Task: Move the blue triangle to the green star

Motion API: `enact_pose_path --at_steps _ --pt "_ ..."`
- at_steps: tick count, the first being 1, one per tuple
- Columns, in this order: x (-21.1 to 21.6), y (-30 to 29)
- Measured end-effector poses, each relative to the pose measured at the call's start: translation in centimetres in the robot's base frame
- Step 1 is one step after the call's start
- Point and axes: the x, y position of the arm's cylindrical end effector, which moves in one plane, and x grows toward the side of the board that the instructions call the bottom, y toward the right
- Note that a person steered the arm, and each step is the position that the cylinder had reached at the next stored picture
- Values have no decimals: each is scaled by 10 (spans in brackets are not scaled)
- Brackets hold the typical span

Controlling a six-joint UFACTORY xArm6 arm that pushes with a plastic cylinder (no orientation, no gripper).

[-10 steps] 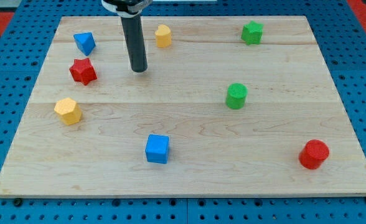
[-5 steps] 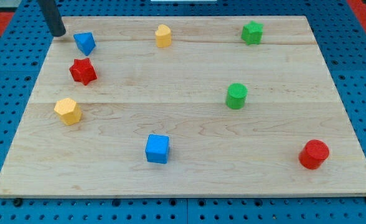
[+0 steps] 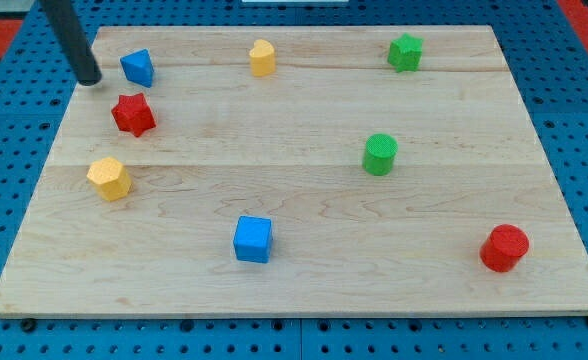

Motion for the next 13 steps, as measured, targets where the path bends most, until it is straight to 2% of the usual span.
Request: enact_pose_path --at_steps 1,2,3,4,5,7,9,11,13 --pt "-3 27" --pt "-27 2" --pt "-37 1" --pt "-13 48" --pt "-9 76" --pt "-22 65" --pt "1 145" --pt "4 207" --pt "-18 208"
